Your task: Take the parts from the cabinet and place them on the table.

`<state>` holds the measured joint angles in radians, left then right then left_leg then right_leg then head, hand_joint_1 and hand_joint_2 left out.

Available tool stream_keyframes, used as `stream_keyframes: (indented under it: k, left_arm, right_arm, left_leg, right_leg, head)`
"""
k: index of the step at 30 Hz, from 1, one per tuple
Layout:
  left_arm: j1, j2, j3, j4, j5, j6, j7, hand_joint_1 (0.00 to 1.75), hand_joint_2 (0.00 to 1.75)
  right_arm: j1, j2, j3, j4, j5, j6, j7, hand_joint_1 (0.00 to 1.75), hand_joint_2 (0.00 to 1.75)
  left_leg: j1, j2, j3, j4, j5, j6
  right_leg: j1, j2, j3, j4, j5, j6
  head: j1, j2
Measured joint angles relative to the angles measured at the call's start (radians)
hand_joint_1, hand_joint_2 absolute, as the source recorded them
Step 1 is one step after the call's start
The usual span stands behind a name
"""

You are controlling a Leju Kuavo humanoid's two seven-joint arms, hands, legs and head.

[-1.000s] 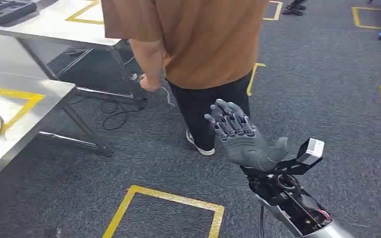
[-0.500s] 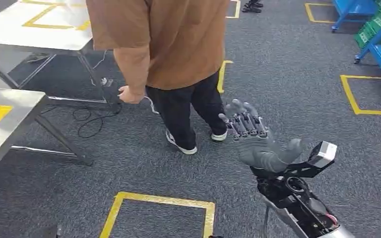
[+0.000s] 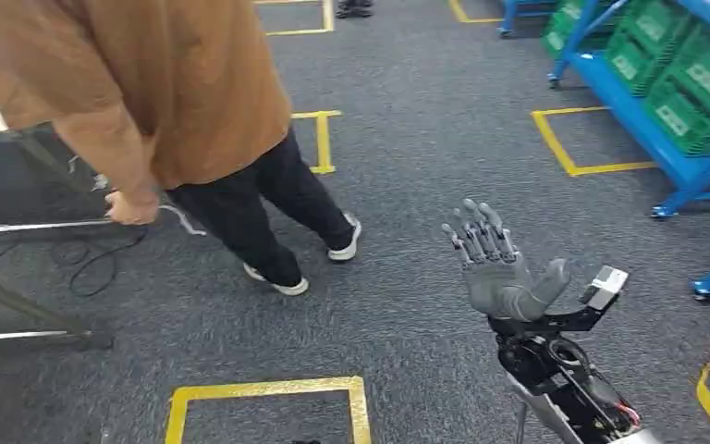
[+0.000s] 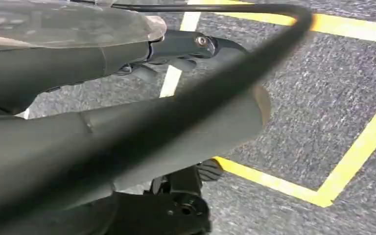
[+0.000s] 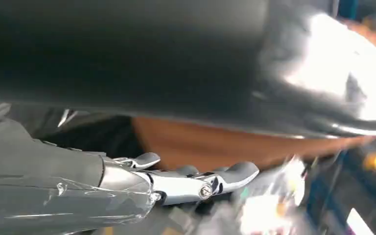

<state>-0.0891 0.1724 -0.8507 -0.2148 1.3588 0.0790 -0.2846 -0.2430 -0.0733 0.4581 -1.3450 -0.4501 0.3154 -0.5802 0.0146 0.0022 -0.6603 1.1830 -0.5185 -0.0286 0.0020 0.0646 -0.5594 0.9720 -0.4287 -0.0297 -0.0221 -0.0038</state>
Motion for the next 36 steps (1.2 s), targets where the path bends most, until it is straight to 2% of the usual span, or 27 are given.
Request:
stream_keyframes:
  k: [1, 2, 3, 4, 6, 7, 9, 10, 12, 13, 14, 16, 17, 18, 19, 22, 23, 24, 25, 26, 28, 29, 30, 32, 33, 34, 36]
  left_arm:
    - [0.0, 0.0, 0.002, 0.0, 0.002, 0.0, 0.0, 0.0, 0.0]
    - [0.0, 0.003, 0.006, 0.0, 0.004, 0.003, 0.0, 0.0, 0.0]
    - [0.0, 0.005, 0.006, 0.0, 0.005, 0.003, 0.0, 0.0, 0.0]
    - [-0.003, 0.005, 0.007, 0.0, 0.005, 0.003, 0.0, 0.0, 0.0]
    - [-0.005, 0.004, 0.01, 0.0, 0.006, 0.003, 0.0, 0.0, 0.0]
    - [-0.005, 0.002, 0.011, 0.0, 0.006, 0.003, 0.0, 0.0, 0.0]
    - [-0.004, 0.002, 0.018, 0.0, 0.007, 0.004, 0.0, 0.0, 0.0]
    - [-0.003, 0.002, 0.022, 0.0, 0.008, 0.005, 0.0, 0.0, 0.0]
    - [-0.002, 0.002, 0.024, 0.0, 0.01, 0.005, 0.0, 0.0, 0.0]
    - [-0.002, 0.002, 0.024, 0.0, 0.01, 0.005, 0.0, 0.0, 0.0]
    - [-0.001, 0.002, 0.024, 0.0, 0.012, 0.005, 0.0, 0.0, 0.0]
    - [0.0, -0.001, 0.027, 0.0, 0.022, 0.005, 0.0, 0.0, 0.0]
    - [0.0, -0.002, 0.03, 0.0, 0.024, 0.004, 0.001, 0.0, 0.0]
    - [0.001, -0.001, 0.031, 0.0, 0.024, 0.005, 0.0, 0.0, 0.0]
    - [0.0, -0.001, 0.032, 0.0, 0.024, 0.005, 0.0, 0.0, 0.0]
    - [-0.001, -0.003, 0.037, 0.0, 0.027, 0.005, 0.0, 0.0, 0.0]
    - [-0.001, -0.005, 0.038, 0.0, 0.027, 0.005, 0.0, 0.0, 0.0]
    - [-0.002, -0.005, 0.038, 0.0, 0.027, 0.005, 0.0, 0.0, 0.0]
    - [-0.001, -0.006, 0.038, 0.0, 0.027, 0.005, 0.0, 0.0, 0.0]
    - [-0.001, -0.006, 0.039, 0.0, 0.027, 0.005, 0.0, 0.0, 0.0]
    - [0.003, -0.009, 0.039, 0.0, 0.028, 0.005, -0.001, 0.0, 0.0]
    - [0.005, -0.01, 0.039, 0.0, 0.028, 0.005, -0.001, 0.0, 0.0]
    - [0.006, -0.011, 0.039, 0.0, 0.028, 0.005, -0.001, 0.0, 0.0]
    - [0.005, -0.011, 0.04, 0.0, 0.028, 0.005, -0.004, 0.0, 0.0]
    - [0.003, -0.008, 0.04, 0.0, 0.027, 0.005, -0.005, 0.0, 0.0]
    - [0.003, -0.007, 0.04, 0.0, 0.027, 0.005, -0.006, 0.0, 0.0]
    - [-0.001, -0.008, 0.04, 0.0, 0.026, 0.003, -0.008, 0.0, 0.0]
  right_arm:
    - [0.006, -0.005, -0.009, 0.011, 0.0, -0.014, 0.005, 0.0, 0.0]
    - [0.012, -0.01, -0.017, 0.029, 0.001, -0.033, 0.012, 0.0, 0.0]
    - [0.018, -0.016, -0.026, 0.052, 0.005, -0.053, 0.02, 0.0, 0.0]
    - [0.027, -0.022, -0.034, 0.07, 0.005, -0.066, 0.024, 0.0, 0.0]
    - [0.041, -0.036, -0.049, 0.113, 0.005, -0.078, 0.019, 0.0, 0.0]
    - [0.049, -0.044, -0.059, 0.14, 0.008, -0.084, 0.017, 0.0, 0.0]
    - [0.055, -0.051, -0.071, 0.191, 0.024, -0.122, 0.025, 0.0, 0.0]
    - [0.055, -0.055, -0.077, 0.23, 0.051, -0.176, 0.042, 0.0, 0.0]
    - [0.064, -0.062, -0.085, 0.311, 0.064, -0.239, 0.055, 0.0, 0.0]
    - [0.071, -0.067, -0.089, 0.355, 0.063, -0.247, 0.059, 0.0, 0.0]
    - [0.074, -0.071, -0.092, 0.39, 0.063, -0.254, 0.064, 0.0, 0.0]
    - [0.076, -0.079, -0.093, 0.502, 0.059, -0.278, 0.102, 0.0, 0.0]
    - [0.078, -0.082, -0.093, 0.543, 0.061, -0.288, 0.113, 0.0, 0.0]
    - [0.077, -0.082, -0.093, 0.575, 0.064, -0.294, 0.119, 0.0, 0.0]
    - [0.079, -0.083, -0.093, 0.63, 0.068, -0.301, 0.13, 0.0, 0.0]
    - [0.092, -0.087, -0.092, 0.731, 0.071, -0.309, 0.164, 0.0, 0.0]
    - [0.096, -0.087, -0.091, 0.757, 0.068, -0.309, 0.174, 0.0, 0.0]
    - [0.098, -0.087, -0.092, 0.779, 0.063, -0.309, 0.179, 0.0, 0.0]
    - [0.096, -0.087, -0.092, 0.796, 0.062, -0.306, 0.187, 0.0, 0.0]
    - [0.097, -0.087, -0.092, 0.831, 0.06, -0.306, 0.194, 0.0, 0.0]
    - [0.111, -0.087, -0.092, 0.874, 0.057, -0.306, 0.209, 0.0, 0.0]
    - [0.12, -0.087, -0.091, 0.886, 0.057, -0.306, 0.215, 0.0, 0.0]
    - [0.127, -0.087, -0.091, 0.896, 0.056, -0.306, 0.218, 0.0, 0.0]
    - [0.131, -0.087, -0.09, 0.929, 0.053, -0.305, 0.229, 0.0, 0.0]
    - [0.135, -0.085, -0.088, 0.945, 0.051, -0.302, 0.237, 0.0, 0.0]
    - [0.137, -0.085, -0.087, 0.957, 0.05, -0.302, 0.244, 0.0, 0.0]
    - [0.148, -0.085, -0.086, 0.98, 0.047, -0.302, 0.256, 0.0, 0.0]
  left_leg:
    - [0.0, -0.015, 0.039, -0.092, 0.05, 0.006]
    - [0.0, -0.06, 0.08, -0.181, 0.089, 0.012]
    - [0.002, -0.096, 0.092, -0.218, 0.082, 0.015]
    - [0.001, -0.075, 0.092, -0.222, 0.086, 0.012]
    - [-0.007, -0.062, 0.097, -0.221, 0.083, 0.019]
    - [0.001, -0.049, 0.103, -0.235, 0.088, 0.027]
    - [0.001, -0.025, 0.111, -0.245, 0.091, 0.033]
    - [-0.002, -0.009, 0.112, -0.245, 0.088, 0.039]
    - [-0.003, 0.013, 0.113, -0.245, 0.086, 0.041]
    - [-0.003, 0.023, 0.113, -0.245, 0.085, 0.041]
    - [-0.003, 0.03, 0.115, -0.245, 0.083, 0.04]
    - [-0.002, 0.053, 0.123, -0.244, 0.076, 0.033]
    - [-0.002, 0.063, 0.129, -0.243, 0.072, 0.026]
    - [-0.006, 0.068, 0.132, -0.244, 0.07, 0.023]
    - [-0.011, 0.077, 0.133, -0.239, 0.066, 0.017]
    - [-0.007, 0.107, 0.143, -0.241, 0.063, 0.003]
    - [-0.003, 0.099, 0.144, -0.234, 0.049, -0.005]
    - [0.0, 0.057, 0.129, -0.193, 0.02, -0.006]
    - [-0.001, 0.037, 0.101, -0.133, -0.013, -0.006]
    - [-0.001, 0.018, 0.044, -0.021, -0.062, -0.005]
    - [-0.001, 0.007, -0.03, 0.112, -0.099, -0.003]
    - [-0.001, 0.006, -0.037, 0.115, -0.087, 0.0]
    - [-0.002, 0.004, -0.019, 0.066, -0.046, 0.005]
    - [-0.006, -0.02, 0.067, -0.119, 0.052, 0.019]
    - [-0.008, -0.081, 0.109, -0.206, 0.08, 0.028]
    - [-0.007, -0.089, 0.119, -0.24, 0.076, 0.027]
    - [-0.014, -0.067, 0.122, -0.238, 0.073, 0.028]
  right_leg:
    - [0.0, 0.013, 0.001, 0.0, 0.0, 0.0]
    - [-0.001, 0.023, 0.002, 0.0, 0.0, 0.001]
    - [0.003, 0.033, -0.004, 0.002, -0.001, 0.005]
    - [0.001, 0.042, -0.006, 0.003, 0.0, 0.01]
    - [-0.006, 0.059, -0.006, -0.003, 0.002, 0.022]
    - [0.0, 0.069, -0.018, -0.004, 0.002, 0.029]
    - [0.002, -0.015, -0.032, 0.047, -0.038, 0.037]
    - [-0.003, -0.041, -0.072, 0.135, -0.087, 0.045]
    - [-0.009, -0.052, -0.141, 0.286, -0.147, 0.054]
    - [-0.013, -0.054, -0.155, 0.315, -0.148, 0.057]
    - [-0.016, -0.055, -0.148, 0.301, -0.133, 0.059]
    - [-0.022, -0.075, -0.054, 0.119, -0.039, 0.063]
    - [-0.021, -0.114, -0.003, 0.022, -0.008, 0.063]
    - [-0.009, -0.155, 0.007, -0.001, -0.028, 0.06]
    - [-0.009, -0.128, 0.01, -0.005, -0.02, 0.044]
    - [-0.003, -0.095, 0.013, -0.007, -0.017, 0.027]
    - [-0.008, -0.084, 0.022, -0.015, -0.013, 0.018]
    - [-0.008, -0.075, 0.022, -0.016, -0.011, 0.014]
    - [-0.008, -0.066, 0.02, -0.015, -0.011, 0.009]
    - [-0.008, -0.055, 0.019, -0.015, -0.01, 0.005]
    - [-0.004, -0.031, 0.019, -0.015, -0.01, 0.002]
    - [-0.002, -0.019, 0.02, -0.015, -0.01, 0.001]
    - [-0.001, -0.002, 0.02, -0.015, -0.01, 0.001]
    - [-0.001, 0.026, 0.024, -0.015, -0.009, 0.001]
    - [-0.005, 0.037, 0.024, -0.015, -0.009, 0.002]
    - [0.003, 0.049, 0.019, -0.009, -0.013, 0.008]
    - [-0.004, 0.068, 0.012, -0.014, -0.013, 0.018]
  head:
    - [-0.002, 0.0]
    - [-0.006, 0.0]
    - [-0.009, 0.0]
    - [-0.006, 0.0]
    - [-0.003, 0.0]
    - [-0.003, 0.0]
    - [0.01, 0.0]
    - [0.021, 0.0]
    - [0.025, 0.0]
    - [0.03, 0.0]
    - [0.034, 0.0]
    - [0.046, 0.0]
    - [0.051, 0.0]
    - [0.057, 0.0]
    - [0.058, 0.0]
    - [0.047, 0.0]
    - [0.049, 0.0]
    - [0.04, 0.0]
    - [0.036, 0.0]
    - [0.023, 0.0]
    - [0.016, 0.0]
    - [0.013, 0.0]
    - [0.011, 0.0]
    - [0.005, 0.0]
    - [-0.001, 0.0]
    - [-0.004, 0.0]
    - [0.002, 0.0]
